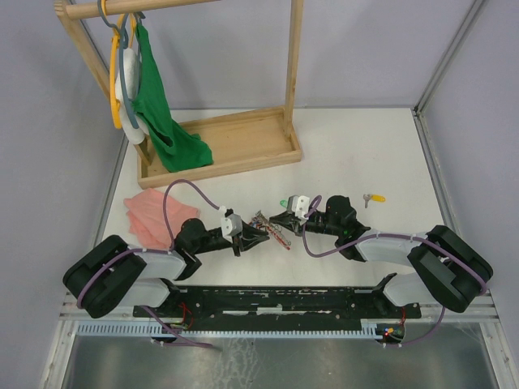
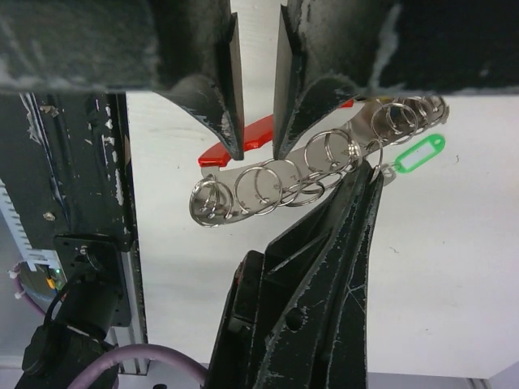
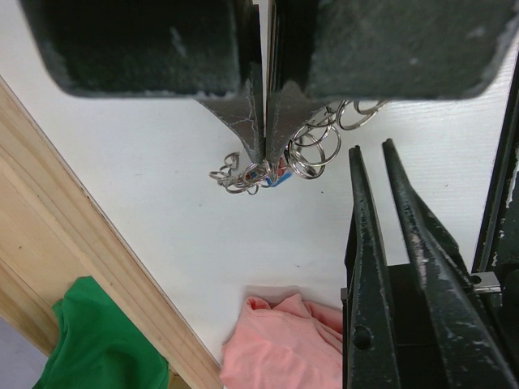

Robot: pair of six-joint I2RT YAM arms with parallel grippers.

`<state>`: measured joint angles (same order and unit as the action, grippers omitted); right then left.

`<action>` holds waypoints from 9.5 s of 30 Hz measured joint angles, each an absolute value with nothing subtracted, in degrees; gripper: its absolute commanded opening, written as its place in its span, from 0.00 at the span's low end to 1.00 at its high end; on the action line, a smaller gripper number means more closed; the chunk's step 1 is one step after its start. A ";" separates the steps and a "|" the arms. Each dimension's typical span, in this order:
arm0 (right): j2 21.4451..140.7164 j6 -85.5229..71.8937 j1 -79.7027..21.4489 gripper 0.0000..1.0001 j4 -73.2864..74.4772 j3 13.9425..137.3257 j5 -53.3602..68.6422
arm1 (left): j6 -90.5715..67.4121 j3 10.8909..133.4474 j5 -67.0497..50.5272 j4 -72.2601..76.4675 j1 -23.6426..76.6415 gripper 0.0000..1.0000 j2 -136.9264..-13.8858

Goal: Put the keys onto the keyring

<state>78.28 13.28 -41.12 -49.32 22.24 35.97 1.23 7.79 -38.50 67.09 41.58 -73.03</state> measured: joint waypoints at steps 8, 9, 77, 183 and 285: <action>78.24 13.37 -40.91 0.01 -49.28 22.24 36.01 | 5.13 7.90 -37.30 60.40 42.02 0.37 -67.40; 78.15 13.45 -40.86 0.01 -49.23 22.24 36.03 | 5.67 7.90 -36.86 59.44 42.04 0.38 -66.13; 80.47 15.66 -40.34 0.01 -47.48 22.24 40.64 | 6.70 11.40 -35.73 67.79 37.30 0.28 -80.29; 80.20 22.20 -40.07 0.01 -30.85 28.14 46.72 | 9.45 15.03 -31.79 36.32 36.97 0.42 -64.66; 81.71 26.24 -40.84 0.31 -22.76 31.81 48.01 | 17.45 28.77 -34.81 5.87 41.01 0.03 -67.13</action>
<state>81.71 26.24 -40.84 -22.76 31.81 48.01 17.45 28.77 -34.81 5.87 41.01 -67.13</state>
